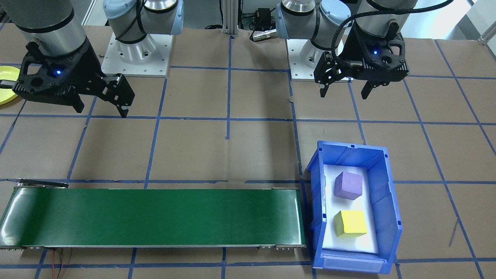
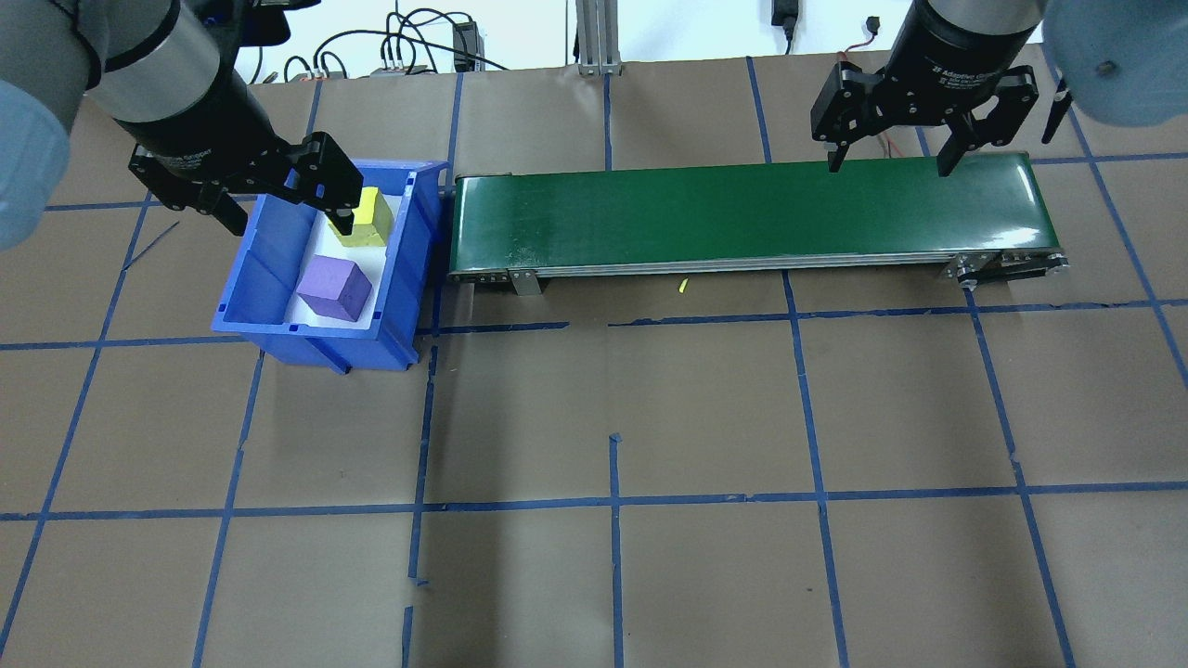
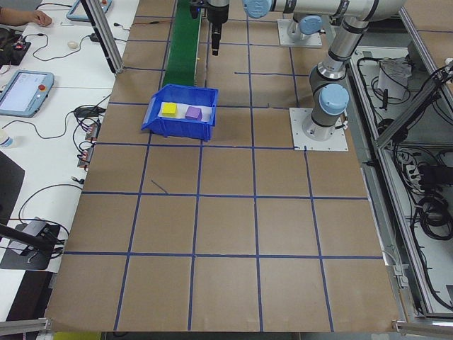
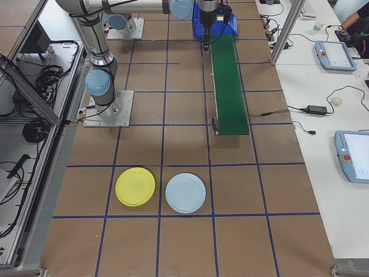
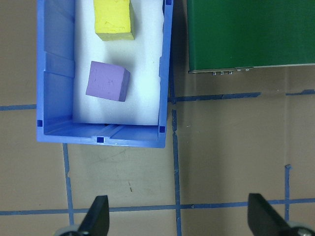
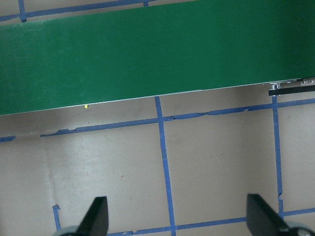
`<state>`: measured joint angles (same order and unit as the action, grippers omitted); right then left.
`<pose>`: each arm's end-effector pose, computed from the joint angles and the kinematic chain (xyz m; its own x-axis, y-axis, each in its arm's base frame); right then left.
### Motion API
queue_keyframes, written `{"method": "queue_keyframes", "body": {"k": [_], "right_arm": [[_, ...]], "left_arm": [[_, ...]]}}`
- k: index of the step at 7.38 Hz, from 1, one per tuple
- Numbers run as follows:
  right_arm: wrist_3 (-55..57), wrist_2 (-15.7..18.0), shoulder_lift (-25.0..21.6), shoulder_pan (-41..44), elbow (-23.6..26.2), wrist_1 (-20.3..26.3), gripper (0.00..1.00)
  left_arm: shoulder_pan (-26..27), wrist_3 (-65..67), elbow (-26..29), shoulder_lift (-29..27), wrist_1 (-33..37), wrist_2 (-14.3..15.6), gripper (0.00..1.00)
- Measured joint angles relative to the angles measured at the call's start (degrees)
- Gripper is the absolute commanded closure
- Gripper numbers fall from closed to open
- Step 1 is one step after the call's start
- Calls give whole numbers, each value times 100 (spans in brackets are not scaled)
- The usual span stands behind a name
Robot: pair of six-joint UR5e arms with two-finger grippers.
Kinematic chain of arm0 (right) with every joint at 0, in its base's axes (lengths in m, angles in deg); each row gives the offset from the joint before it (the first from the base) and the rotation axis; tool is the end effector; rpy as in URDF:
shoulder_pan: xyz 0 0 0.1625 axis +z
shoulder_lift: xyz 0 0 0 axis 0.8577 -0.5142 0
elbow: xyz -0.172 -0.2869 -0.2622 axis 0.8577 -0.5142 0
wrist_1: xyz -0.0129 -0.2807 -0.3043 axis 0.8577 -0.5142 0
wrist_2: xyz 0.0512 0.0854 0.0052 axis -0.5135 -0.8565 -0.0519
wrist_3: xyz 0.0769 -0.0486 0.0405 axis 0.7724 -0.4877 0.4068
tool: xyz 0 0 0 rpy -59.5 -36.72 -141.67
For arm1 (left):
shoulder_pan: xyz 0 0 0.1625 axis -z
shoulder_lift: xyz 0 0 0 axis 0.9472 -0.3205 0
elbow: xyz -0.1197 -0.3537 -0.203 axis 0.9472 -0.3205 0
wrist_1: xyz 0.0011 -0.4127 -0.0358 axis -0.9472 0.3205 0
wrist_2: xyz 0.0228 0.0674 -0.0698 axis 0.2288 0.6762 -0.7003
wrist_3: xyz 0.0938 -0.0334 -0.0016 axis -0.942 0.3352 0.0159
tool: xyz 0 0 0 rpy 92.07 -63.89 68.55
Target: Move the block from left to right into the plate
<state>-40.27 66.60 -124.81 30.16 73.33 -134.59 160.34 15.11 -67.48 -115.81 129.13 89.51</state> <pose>0.1250 -0.5231 0.4968 -0.9938 0.1115 0.0058 0.1110 0.9923 -0.0549 -0.1238 -0.4789 0.5064 -0.9991 0.0391 -0.0168 0.0399 0.9978 -0.0537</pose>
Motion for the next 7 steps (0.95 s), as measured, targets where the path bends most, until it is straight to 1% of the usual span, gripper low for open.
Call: {"method": "queue_keyframes", "body": {"k": [2, 4, 5, 6, 7], "right_arm": [[-2, 6, -2, 0, 17, -3, 0], [-4, 6, -3, -1, 25, 3, 0], [-4, 6, -3, -1, 26, 4, 0], [-4, 9, -3, -1, 29, 7, 0], [-6, 12, -3, 0, 32, 14, 0]], "left_arm": [[5, -5, -7, 20, 17, 7, 0], [-19, -42, -2, 82, 258, 249, 0], [-47, -74, -3, 12, 289, 313, 0], [-117, -215, -2, -131, 178, 336, 0], [-234, -392, 3, -382, -91, 337, 0]]}}
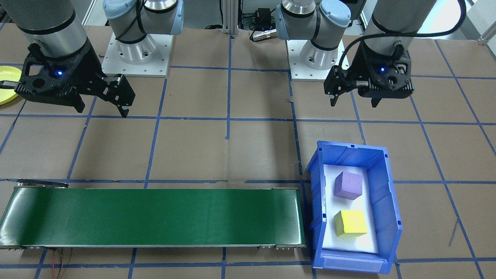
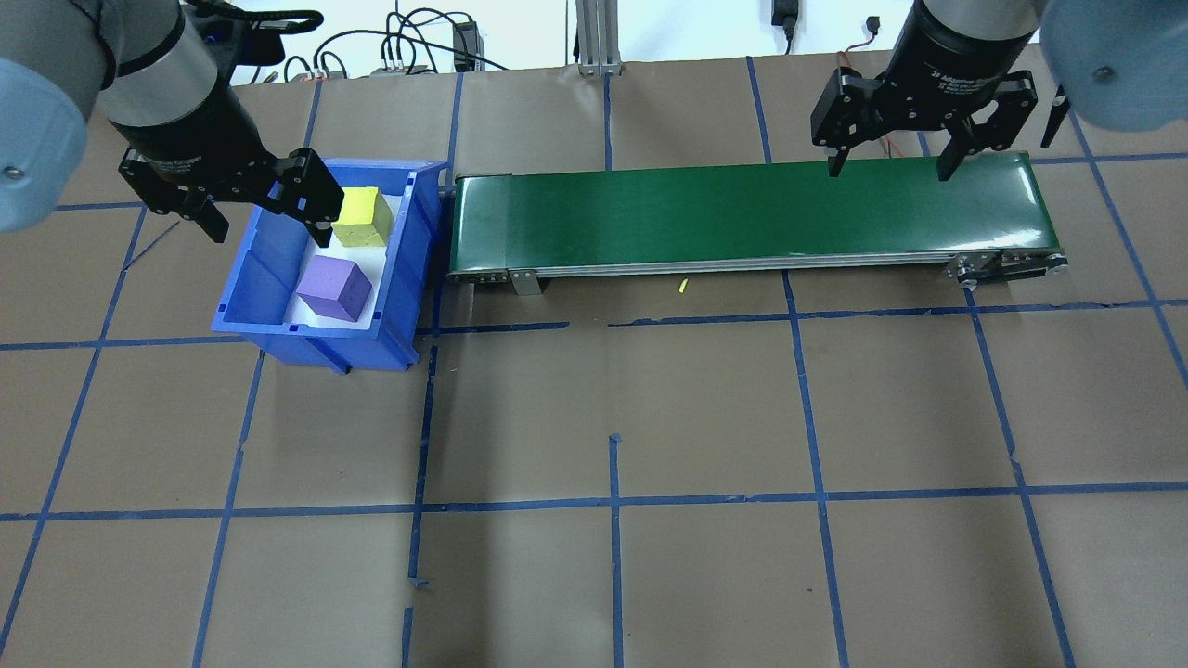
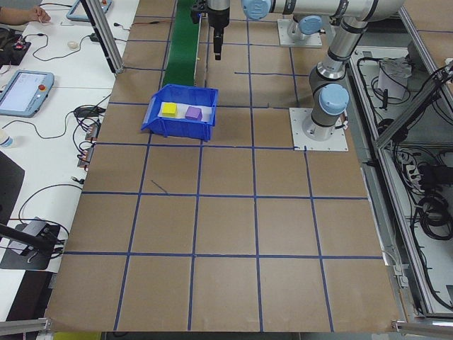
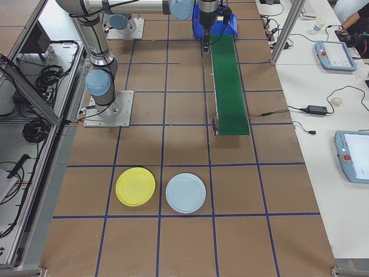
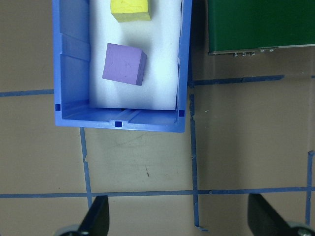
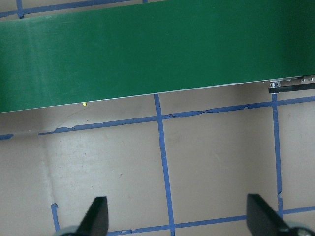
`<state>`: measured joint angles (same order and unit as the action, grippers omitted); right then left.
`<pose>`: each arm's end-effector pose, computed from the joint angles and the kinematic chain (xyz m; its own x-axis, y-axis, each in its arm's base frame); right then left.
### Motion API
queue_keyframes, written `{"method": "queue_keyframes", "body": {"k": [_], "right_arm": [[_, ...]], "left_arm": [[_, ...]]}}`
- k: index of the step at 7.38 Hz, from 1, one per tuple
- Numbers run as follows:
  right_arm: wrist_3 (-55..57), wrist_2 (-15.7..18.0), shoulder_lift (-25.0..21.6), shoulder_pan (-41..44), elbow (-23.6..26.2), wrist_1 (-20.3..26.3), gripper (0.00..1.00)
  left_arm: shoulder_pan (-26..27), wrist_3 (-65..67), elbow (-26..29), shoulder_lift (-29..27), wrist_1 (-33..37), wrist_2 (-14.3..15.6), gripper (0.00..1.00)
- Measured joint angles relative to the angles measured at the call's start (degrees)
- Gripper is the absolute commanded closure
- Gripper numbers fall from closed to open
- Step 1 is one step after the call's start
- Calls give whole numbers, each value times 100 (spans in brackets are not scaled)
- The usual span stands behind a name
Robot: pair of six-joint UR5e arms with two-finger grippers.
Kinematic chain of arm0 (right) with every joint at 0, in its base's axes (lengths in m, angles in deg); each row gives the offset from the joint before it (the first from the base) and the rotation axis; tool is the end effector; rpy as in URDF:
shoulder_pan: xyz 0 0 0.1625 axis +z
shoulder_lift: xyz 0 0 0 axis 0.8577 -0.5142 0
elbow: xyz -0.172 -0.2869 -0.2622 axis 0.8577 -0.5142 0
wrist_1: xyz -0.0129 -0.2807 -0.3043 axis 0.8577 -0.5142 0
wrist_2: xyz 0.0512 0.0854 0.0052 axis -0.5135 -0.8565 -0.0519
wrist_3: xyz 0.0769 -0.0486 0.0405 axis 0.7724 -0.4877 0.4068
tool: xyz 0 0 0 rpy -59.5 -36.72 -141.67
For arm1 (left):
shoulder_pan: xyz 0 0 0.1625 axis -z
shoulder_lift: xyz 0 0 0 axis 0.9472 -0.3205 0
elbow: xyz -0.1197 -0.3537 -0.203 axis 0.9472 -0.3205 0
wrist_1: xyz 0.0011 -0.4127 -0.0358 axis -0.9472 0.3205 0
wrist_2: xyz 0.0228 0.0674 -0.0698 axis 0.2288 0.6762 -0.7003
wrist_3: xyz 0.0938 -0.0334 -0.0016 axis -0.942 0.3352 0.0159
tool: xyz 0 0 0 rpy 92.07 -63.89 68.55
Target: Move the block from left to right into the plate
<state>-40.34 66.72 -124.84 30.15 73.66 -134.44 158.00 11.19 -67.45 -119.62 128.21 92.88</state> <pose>0.1247 -0.5222 0.4939 -0.9938 0.1105 0.0087 0.1099 0.9928 -0.0472 -0.0970 -0.5067 0.4760 -0.9951 0.0672 -0.0725 0.0671 0.9977 0.0044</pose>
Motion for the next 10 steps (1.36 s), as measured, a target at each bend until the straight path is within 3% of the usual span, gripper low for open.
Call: {"method": "queue_keyframes", "body": {"k": [2, 5, 8, 10], "right_arm": [[-5, 3, 0, 0, 3, 14, 0], [-27, 3, 0, 0, 6, 19, 0], [-53, 9, -33, 0, 12, 37, 0], [-59, 12, -41, 0, 18, 42, 0]], "left_arm": [[-216, -213, -1, -636, -726, -2, 0], [-461, -601, -21, -1284, -1264, -15, 0], [-549, -673, -401, -1897, -2291, -20, 0], [-555, -694, -659, -2102, -2612, -173, 2]]}}
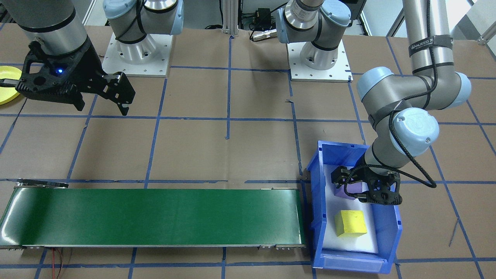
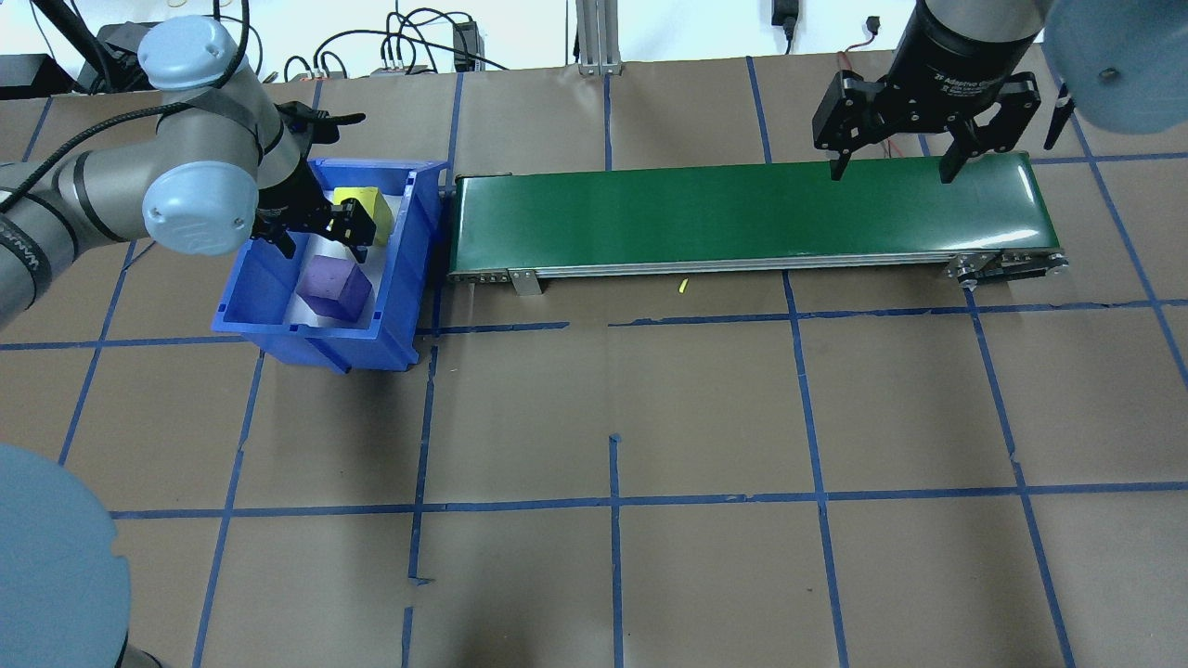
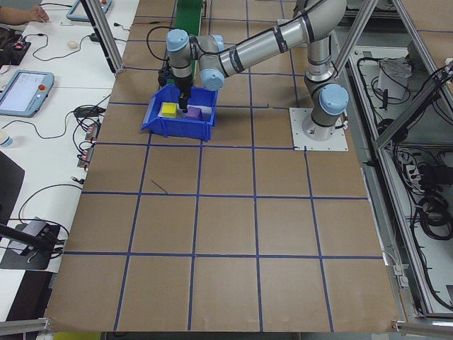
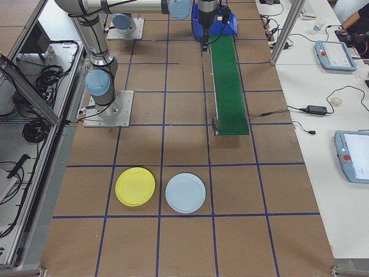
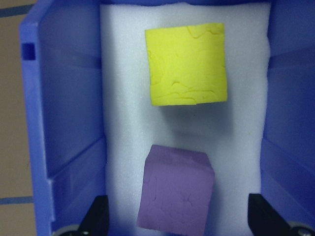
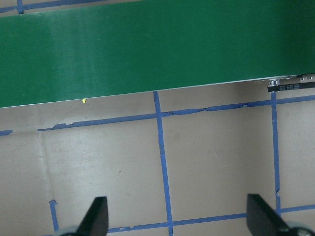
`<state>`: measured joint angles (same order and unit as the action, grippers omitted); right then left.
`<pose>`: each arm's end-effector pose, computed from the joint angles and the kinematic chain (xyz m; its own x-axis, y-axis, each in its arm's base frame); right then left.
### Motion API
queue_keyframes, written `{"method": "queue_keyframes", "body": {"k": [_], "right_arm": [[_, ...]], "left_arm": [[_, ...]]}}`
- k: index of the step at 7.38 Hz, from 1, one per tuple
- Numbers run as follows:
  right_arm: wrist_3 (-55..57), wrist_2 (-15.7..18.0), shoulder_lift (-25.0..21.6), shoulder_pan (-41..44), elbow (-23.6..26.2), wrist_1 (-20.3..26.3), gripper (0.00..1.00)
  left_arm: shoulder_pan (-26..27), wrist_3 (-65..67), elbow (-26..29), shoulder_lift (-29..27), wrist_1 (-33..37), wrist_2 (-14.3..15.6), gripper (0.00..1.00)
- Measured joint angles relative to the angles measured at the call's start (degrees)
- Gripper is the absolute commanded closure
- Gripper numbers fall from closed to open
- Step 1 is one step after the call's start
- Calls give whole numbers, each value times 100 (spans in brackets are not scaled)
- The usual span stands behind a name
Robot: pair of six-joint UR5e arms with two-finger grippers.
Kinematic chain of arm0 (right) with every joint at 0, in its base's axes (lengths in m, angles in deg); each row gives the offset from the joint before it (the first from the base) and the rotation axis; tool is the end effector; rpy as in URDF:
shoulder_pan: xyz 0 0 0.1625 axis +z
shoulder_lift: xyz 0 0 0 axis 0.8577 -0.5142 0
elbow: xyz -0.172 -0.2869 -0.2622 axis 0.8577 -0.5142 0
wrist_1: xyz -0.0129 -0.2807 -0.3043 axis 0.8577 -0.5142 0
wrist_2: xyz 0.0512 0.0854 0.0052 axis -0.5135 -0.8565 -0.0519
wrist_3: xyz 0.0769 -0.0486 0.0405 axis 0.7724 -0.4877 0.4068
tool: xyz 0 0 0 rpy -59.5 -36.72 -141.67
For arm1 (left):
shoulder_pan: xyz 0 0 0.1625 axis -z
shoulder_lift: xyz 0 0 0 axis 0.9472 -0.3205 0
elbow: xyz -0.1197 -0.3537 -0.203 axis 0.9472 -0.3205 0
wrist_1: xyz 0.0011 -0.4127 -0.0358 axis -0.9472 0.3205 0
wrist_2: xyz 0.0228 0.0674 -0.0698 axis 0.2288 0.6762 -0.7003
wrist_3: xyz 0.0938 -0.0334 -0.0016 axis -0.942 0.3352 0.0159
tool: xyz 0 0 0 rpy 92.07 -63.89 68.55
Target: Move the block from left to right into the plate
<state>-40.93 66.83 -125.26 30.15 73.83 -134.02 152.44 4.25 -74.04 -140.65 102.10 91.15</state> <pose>0.1246 -0.5188 0.4955 -0.9949 0.1003 0.0114 0.0997 0.9940 -0.0444 -0.0352 -0.6118 0.2618 -0.9951 0.0924 -0.0358 0.0913 0.9953 0.0314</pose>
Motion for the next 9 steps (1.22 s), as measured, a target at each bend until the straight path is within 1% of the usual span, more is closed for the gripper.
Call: {"method": "queue_keyframes", "body": {"k": [2, 3, 4, 5, 7, 9], "right_arm": [[-1, 0, -2, 0, 2, 1, 0], [-1, 0, -2, 0, 3, 1, 0], [-1, 1, -2, 0, 3, 1, 0], [-1, 0, -3, 0, 3, 1, 0], [-1, 1, -3, 0, 3, 1, 0], [-3, 1, -3, 0, 5, 1, 0]], "left_arm": [[-9, 12, -156, -134, -52, -65, 14], [-21, 8, -189, -201, -77, -58, 49], [-30, 24, -212, -232, -72, -39, 65], [-33, 83, -199, -235, -40, -20, 71], [-31, 369, -28, -60, 255, -46, 72], [56, 867, 406, 258, 822, -184, 72]]}}
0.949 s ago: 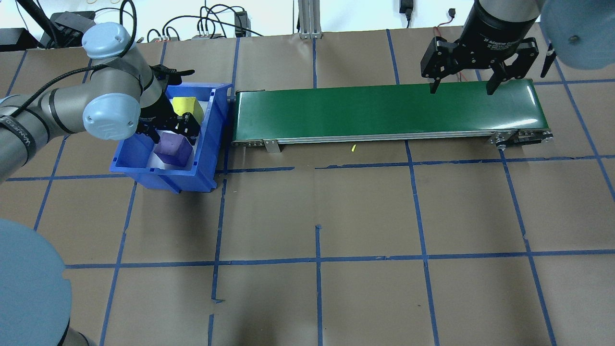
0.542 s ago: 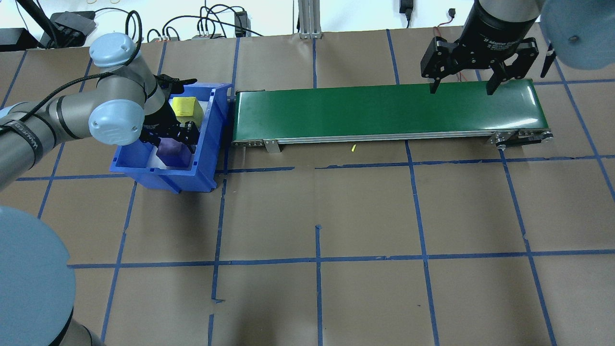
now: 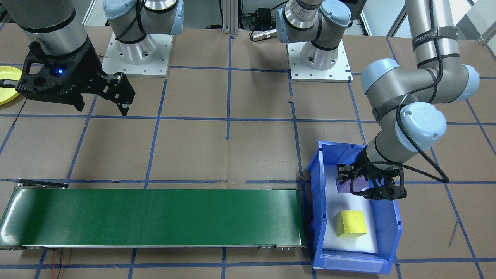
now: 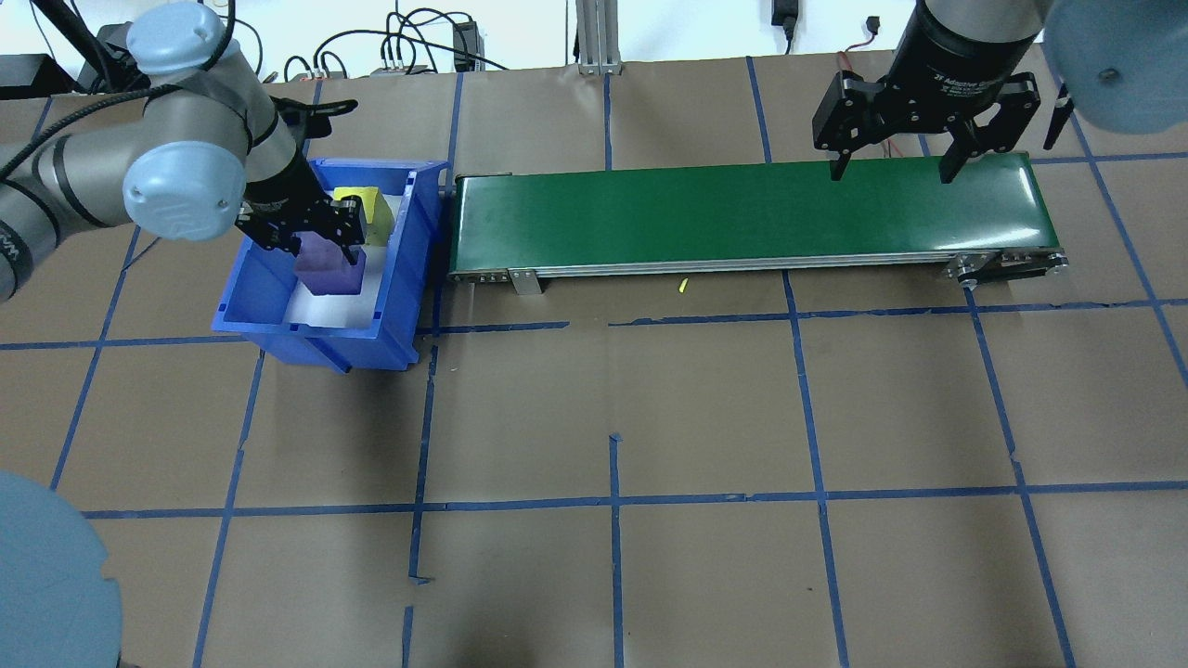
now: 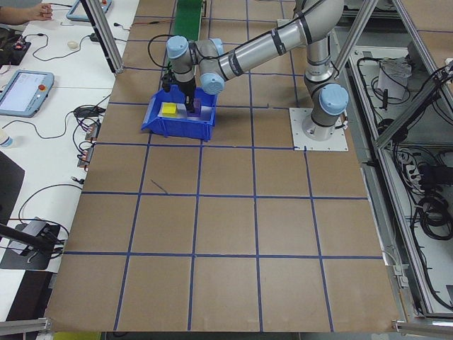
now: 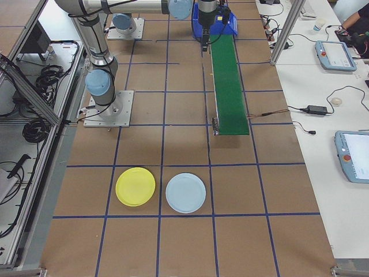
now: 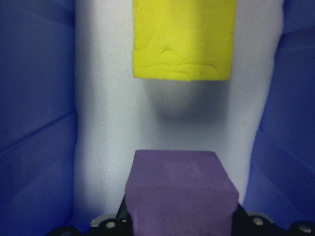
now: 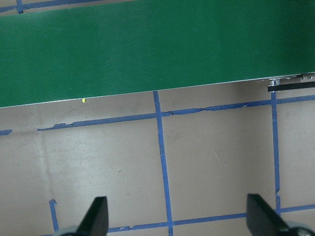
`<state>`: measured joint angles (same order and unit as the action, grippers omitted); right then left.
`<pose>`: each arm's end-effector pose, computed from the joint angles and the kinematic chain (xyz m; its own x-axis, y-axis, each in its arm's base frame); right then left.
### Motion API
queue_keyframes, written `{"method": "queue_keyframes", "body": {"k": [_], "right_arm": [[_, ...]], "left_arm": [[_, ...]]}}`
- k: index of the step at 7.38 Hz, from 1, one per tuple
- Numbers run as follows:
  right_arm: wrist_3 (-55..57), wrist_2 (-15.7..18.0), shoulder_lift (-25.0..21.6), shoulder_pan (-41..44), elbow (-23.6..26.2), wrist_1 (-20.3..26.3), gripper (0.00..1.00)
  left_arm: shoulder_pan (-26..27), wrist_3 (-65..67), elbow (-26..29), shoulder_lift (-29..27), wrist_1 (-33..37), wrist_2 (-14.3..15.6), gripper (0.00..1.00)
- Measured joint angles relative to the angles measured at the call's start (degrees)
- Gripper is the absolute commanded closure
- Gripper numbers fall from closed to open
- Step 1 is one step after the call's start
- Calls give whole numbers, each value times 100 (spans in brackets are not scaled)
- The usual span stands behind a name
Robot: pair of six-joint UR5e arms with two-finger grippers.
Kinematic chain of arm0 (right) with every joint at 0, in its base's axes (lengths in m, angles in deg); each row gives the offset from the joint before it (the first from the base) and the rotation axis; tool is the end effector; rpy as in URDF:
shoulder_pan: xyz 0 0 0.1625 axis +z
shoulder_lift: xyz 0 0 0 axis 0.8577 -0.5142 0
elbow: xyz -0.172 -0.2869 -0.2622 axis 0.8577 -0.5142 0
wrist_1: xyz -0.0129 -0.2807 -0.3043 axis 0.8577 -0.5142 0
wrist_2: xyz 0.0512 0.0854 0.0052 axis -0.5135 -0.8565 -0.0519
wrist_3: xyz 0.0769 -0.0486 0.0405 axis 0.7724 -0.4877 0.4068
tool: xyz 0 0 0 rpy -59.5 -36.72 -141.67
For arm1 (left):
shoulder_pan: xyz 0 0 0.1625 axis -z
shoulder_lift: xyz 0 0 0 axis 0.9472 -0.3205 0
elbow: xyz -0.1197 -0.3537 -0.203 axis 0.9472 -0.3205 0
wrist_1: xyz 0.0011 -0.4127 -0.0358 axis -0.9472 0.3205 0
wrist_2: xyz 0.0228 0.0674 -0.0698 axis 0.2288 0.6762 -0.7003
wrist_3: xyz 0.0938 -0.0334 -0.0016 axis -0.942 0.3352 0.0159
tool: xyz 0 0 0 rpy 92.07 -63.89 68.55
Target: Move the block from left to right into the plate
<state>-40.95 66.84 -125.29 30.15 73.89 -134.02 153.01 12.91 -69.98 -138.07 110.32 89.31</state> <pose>0.1246 -0.5185 0.4953 -0.9949 0.0999 0.0116 0.0993 0.9941 -0.0439 -0.0445 -0.6112 0.3066 -0.9988 -0.0492 -0.0055 -0.0494 0.9975 0.0500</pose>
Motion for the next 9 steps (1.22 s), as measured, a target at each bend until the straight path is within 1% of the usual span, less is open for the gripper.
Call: {"method": "queue_keyframes", "body": {"k": [1, 2, 3, 4, 6, 7, 8, 9], "right_arm": [[-4, 0, 0, 0, 3, 0, 0], [-6, 0, 0, 0, 5, 0, 0], [-7, 0, 0, 0, 6, 0, 0], [-9, 2, 1, 0, 6, 0, 0], [-14, 2, 6, 0, 5, 0, 0], [-15, 1, 3, 0, 4, 0, 0], [-16, 2, 1, 0, 4, 0, 0], [-16, 8, 1, 0, 5, 5, 0]], "left_arm": [[112, 322, 319, 95, 274, -183, 72], [304, 726, 602, 111, 389, -313, 72], [560, 1096, 812, 58, 375, -379, 72], [838, 1396, 924, -82, 248, -403, 71], [1260, 1737, 1011, -509, -420, -402, 68], [1377, 1864, 1022, -680, -661, -399, 63], [1458, 1947, 1002, -807, -892, -402, 54], [1513, 1991, 940, -894, -1138, -404, 1]]}}
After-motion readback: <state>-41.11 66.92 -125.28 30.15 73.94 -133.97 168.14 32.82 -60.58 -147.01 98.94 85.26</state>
